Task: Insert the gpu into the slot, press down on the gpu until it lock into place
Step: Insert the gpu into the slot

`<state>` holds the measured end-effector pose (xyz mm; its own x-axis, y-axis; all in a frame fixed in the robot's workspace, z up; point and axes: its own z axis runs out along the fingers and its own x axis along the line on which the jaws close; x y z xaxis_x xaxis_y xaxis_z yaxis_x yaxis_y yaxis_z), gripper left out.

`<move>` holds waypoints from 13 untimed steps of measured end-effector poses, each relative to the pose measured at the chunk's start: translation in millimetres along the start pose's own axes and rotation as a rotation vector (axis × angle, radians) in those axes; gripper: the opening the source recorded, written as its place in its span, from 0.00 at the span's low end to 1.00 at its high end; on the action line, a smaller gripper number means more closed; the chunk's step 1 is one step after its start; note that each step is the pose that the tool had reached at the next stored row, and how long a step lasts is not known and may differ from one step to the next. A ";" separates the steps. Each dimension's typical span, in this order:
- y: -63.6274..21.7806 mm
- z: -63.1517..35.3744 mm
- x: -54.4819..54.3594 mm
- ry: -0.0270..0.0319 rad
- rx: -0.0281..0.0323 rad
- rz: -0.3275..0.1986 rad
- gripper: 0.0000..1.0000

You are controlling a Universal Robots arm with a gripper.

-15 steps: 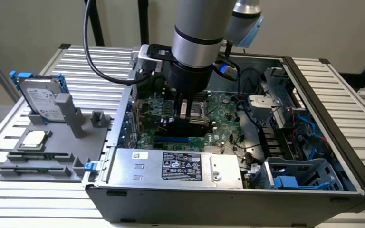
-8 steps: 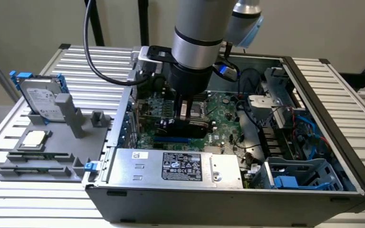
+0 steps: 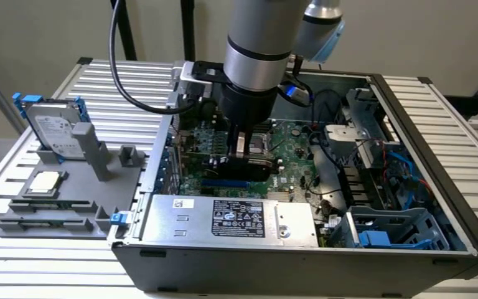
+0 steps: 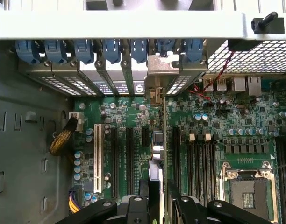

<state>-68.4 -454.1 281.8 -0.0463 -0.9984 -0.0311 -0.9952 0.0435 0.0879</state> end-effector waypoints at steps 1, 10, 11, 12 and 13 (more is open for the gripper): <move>0.0 0.1 0.0 0.0000 0.0000 0.000 0.26; 1.5 1.1 -1.8 0.0014 -0.0006 0.000 0.26; 1.6 1.2 -2.0 0.0017 -0.0007 0.000 0.26; 1.9 1.4 -2.1 0.0019 -0.0009 0.000 0.26; 2.1 1.5 -2.3 0.0022 -0.0010 0.000 0.26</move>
<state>-70.5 -451.6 280.6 -0.0465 -0.9985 -0.0289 -0.9951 0.0438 0.0888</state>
